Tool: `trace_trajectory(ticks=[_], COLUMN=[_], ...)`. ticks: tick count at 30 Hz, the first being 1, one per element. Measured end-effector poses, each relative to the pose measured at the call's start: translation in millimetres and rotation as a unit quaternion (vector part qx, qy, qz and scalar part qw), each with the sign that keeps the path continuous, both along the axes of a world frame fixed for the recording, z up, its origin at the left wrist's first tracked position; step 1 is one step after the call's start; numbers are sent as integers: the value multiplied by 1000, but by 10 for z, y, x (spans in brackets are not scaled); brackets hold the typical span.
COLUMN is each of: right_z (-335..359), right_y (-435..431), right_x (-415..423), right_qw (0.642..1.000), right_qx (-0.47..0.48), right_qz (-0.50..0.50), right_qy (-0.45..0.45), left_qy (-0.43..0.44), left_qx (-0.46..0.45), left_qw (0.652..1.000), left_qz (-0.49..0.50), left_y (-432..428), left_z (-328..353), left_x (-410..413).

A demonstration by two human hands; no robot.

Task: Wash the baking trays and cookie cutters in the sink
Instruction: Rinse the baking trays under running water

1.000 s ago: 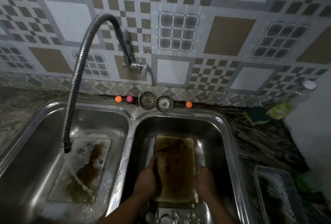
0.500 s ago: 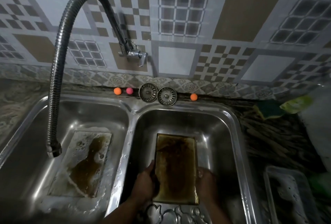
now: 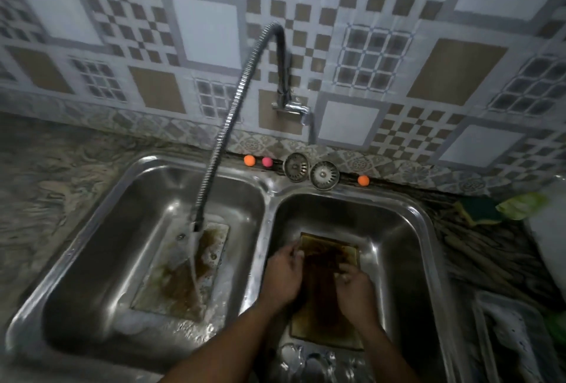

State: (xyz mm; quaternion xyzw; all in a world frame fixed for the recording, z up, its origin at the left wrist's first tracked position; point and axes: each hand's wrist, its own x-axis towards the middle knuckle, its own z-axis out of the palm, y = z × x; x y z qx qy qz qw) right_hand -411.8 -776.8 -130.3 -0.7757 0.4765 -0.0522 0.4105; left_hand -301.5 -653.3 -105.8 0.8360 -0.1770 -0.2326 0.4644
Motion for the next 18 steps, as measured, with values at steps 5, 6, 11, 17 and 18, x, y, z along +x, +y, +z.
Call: trace_trajectory(ticks=[5,6,11,17,18], right_z=[564,603,603,325,312], right_y=[776,942,1769,2546,2612], right_x=[716,860,1312,1541,1575], right_qw=[991,989,970,941,941], right_qx=[21,34,165,328,333], right_qz=[91,97,134,79,60], right_qy=[-97,-106,-119,-41,-31], left_qy=[49,45,93,159,148], left_qx=[-123,-112,-16,33,47], left_qw=[980,979,969,954,957], left_qz=[151,163,229,251,244], left_y=[588,762,1588,2394,2489], left_z=[327,322,142,71,42], left_x=[487,598,844,969,1005])
